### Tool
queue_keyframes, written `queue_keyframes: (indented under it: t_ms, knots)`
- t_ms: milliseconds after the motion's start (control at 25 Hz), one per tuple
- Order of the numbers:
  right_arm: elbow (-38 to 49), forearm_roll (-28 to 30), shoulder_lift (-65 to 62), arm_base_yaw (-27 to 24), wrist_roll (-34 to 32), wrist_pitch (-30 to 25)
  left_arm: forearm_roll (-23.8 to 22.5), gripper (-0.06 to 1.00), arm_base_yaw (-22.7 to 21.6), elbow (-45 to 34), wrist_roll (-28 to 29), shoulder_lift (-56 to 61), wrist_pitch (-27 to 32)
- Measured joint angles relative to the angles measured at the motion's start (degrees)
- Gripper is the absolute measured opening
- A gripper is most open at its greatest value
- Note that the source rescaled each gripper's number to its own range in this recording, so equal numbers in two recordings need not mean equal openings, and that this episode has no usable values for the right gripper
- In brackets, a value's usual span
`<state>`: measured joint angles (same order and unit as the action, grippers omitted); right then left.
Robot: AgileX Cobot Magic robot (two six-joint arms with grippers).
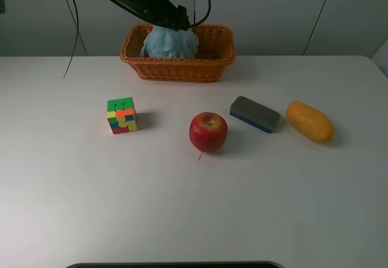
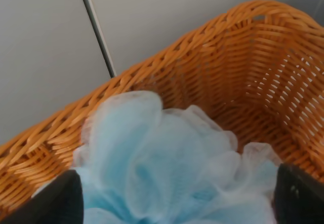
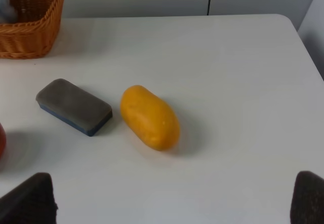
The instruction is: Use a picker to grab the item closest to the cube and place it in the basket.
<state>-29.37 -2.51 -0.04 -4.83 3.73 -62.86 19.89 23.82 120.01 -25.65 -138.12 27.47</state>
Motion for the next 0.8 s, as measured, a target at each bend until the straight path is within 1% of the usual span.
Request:
queue_keyframes:
  t_ms: [200,280,440,720,800]
  knots:
    - [0.0,0.0,0.0,0.0,0.0,0.0,-0.1,0.97,0.0,0.0,0.8,1.7,4.0]
    - [0.0,0.0,0.0,0.0,0.0,0.0,-1.4,0.97,0.0,0.0,1.6,3.7,6.5]
    - [0.0,0.0,0.0,0.0,0.0,0.0,-7.5,0.97,0.0,0.0,4.9,11.4,13.5]
    - [0.0,0.0,0.0,0.0,0.0,0.0,-20.8,0.97,0.0,0.0,14.2,32.9,30.3]
    - [0.0,0.0,0.0,0.0,0.0,0.0,-25.7,0.97,0.0,0.0,16.3,40.0,35.5]
